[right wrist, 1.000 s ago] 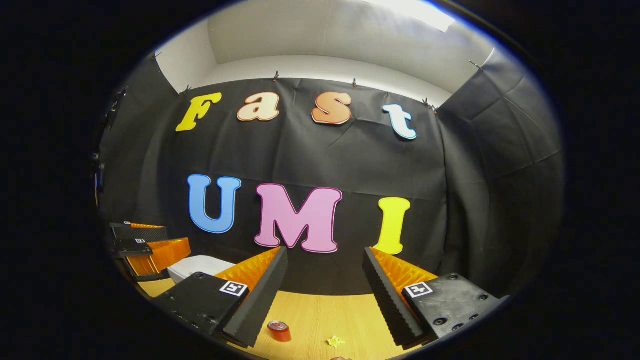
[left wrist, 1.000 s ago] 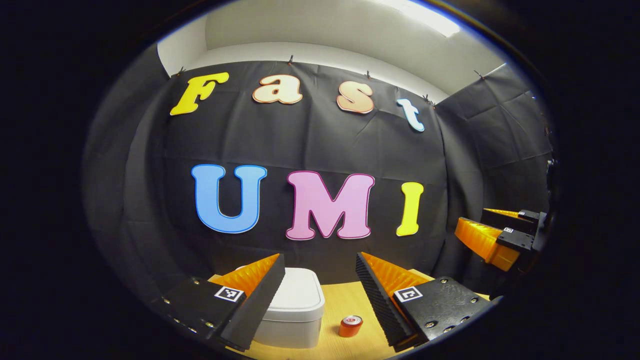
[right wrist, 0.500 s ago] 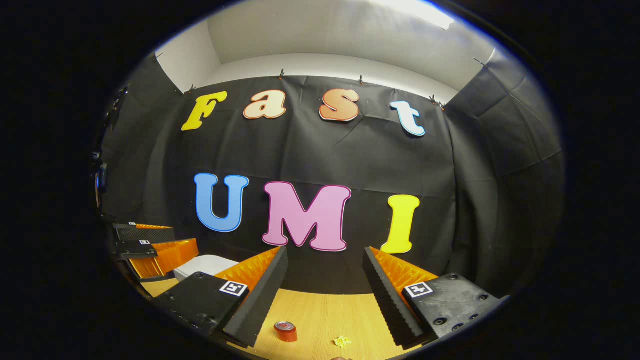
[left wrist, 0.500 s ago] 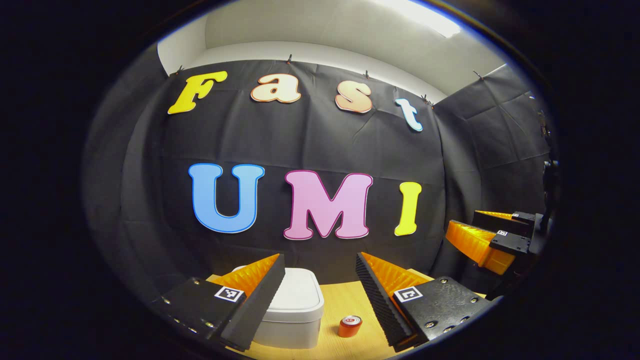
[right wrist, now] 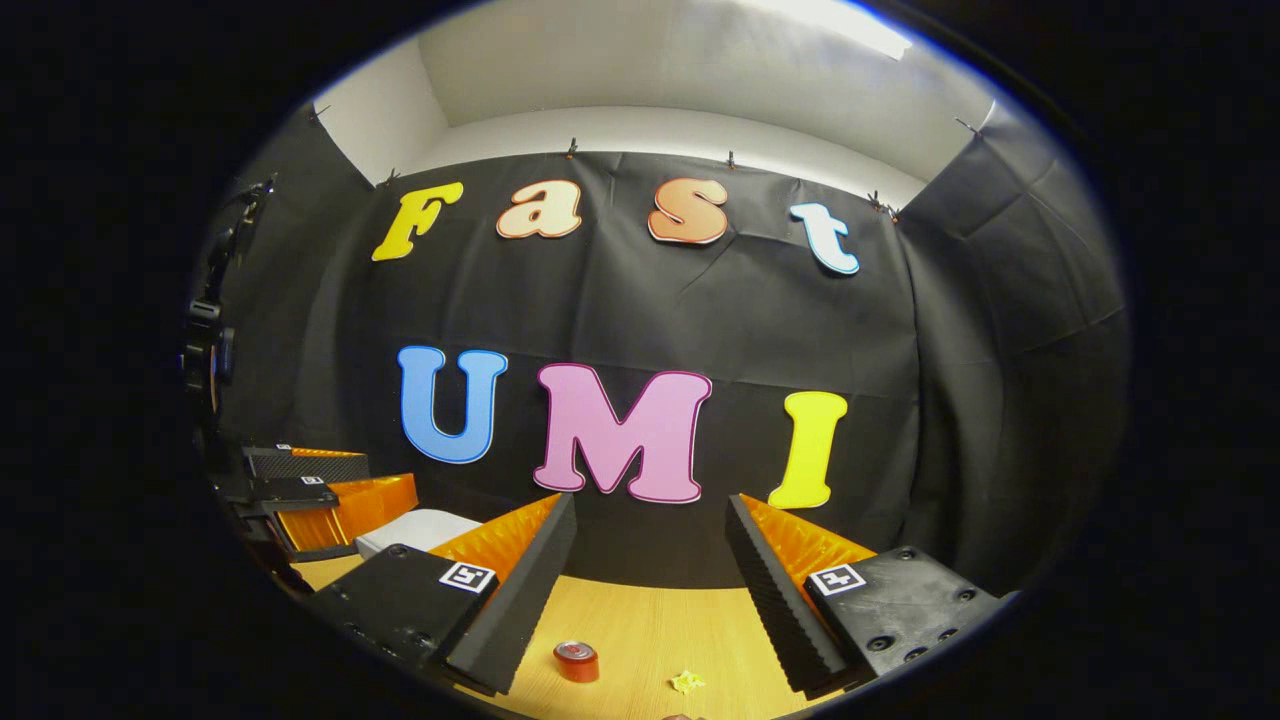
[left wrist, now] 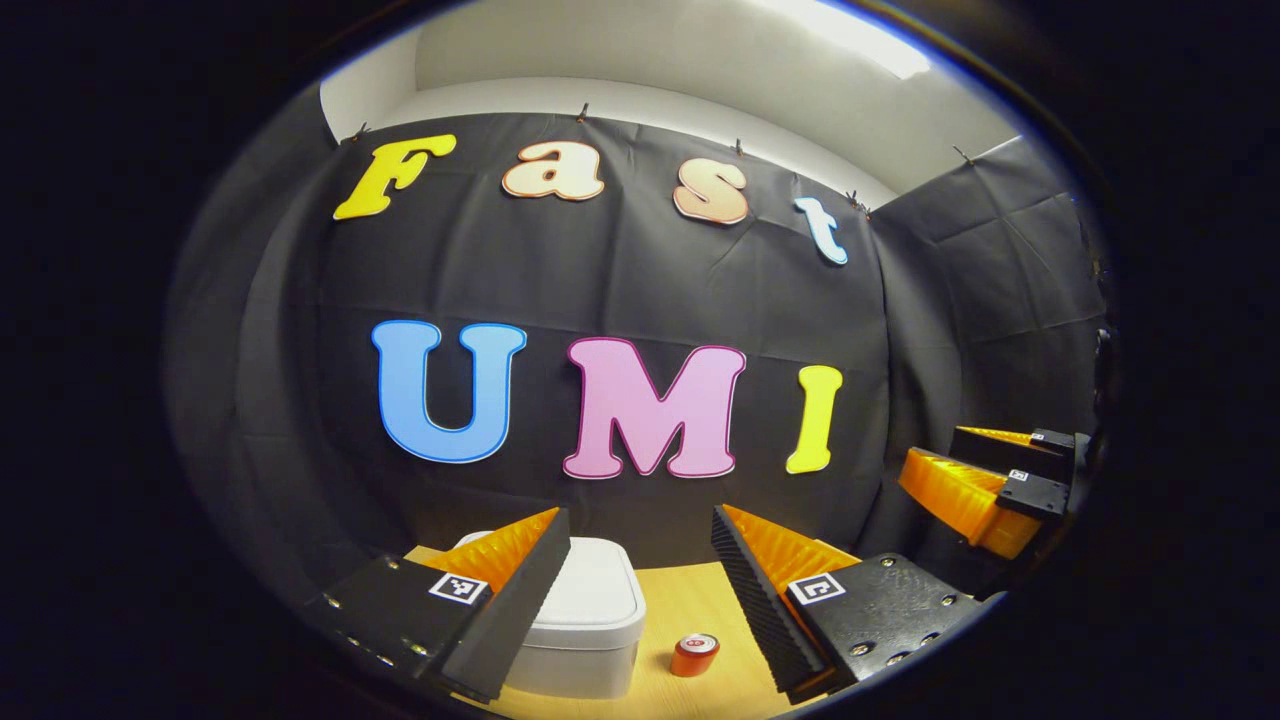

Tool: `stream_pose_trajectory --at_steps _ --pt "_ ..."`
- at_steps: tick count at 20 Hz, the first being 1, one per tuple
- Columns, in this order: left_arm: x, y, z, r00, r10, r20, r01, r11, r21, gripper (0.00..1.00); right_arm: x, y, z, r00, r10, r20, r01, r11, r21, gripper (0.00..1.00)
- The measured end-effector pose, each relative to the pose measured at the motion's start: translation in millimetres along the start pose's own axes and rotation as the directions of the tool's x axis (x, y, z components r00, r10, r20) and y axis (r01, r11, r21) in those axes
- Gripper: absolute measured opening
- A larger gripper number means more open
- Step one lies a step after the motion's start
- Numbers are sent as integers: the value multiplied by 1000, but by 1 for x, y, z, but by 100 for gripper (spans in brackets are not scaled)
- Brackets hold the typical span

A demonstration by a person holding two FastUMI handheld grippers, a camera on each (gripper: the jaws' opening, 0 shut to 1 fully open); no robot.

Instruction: Press the lid of the desktop garbage bin to open it, pick up the crumpled paper on the desktop and throw it into the bin, then pick up the pop can on the desktop and drop it into the bin, and finally close the garbage bin lid.

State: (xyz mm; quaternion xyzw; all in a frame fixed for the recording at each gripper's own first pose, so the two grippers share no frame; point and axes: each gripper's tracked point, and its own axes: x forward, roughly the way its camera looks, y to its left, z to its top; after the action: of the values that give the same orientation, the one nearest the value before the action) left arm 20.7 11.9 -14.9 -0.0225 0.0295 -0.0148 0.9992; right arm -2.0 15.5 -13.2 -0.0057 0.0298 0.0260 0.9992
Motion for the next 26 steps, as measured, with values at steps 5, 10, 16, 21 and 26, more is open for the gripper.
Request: stream_pose_trajectory --at_steps 5,10,16,21,26 --pt "11 19 -4 1000 23 -20 -24 999 -45 73 -4 -3 -5 1000 -4 -21 4 1000 -6 98" --pt "27 41 -32 994 61 -91 -63 998 -26 46 -8 -9 -11 999 -18 -38 17 1000 -11 98" --pt "50 88 -67 974 166 -155 -166 986 11 10 -13 -14 -22 997 -28 -73 28 1000 1 98" --pt "66 98 -103 963 104 -250 -107 994 0 1 -17 -22 -22 996 -51 -73 51 999 -6 98" --pt "67 106 -136 932 116 -344 -112 993 33 1 -20 -29 -31 993 -71 -96 71 997 -3 98"
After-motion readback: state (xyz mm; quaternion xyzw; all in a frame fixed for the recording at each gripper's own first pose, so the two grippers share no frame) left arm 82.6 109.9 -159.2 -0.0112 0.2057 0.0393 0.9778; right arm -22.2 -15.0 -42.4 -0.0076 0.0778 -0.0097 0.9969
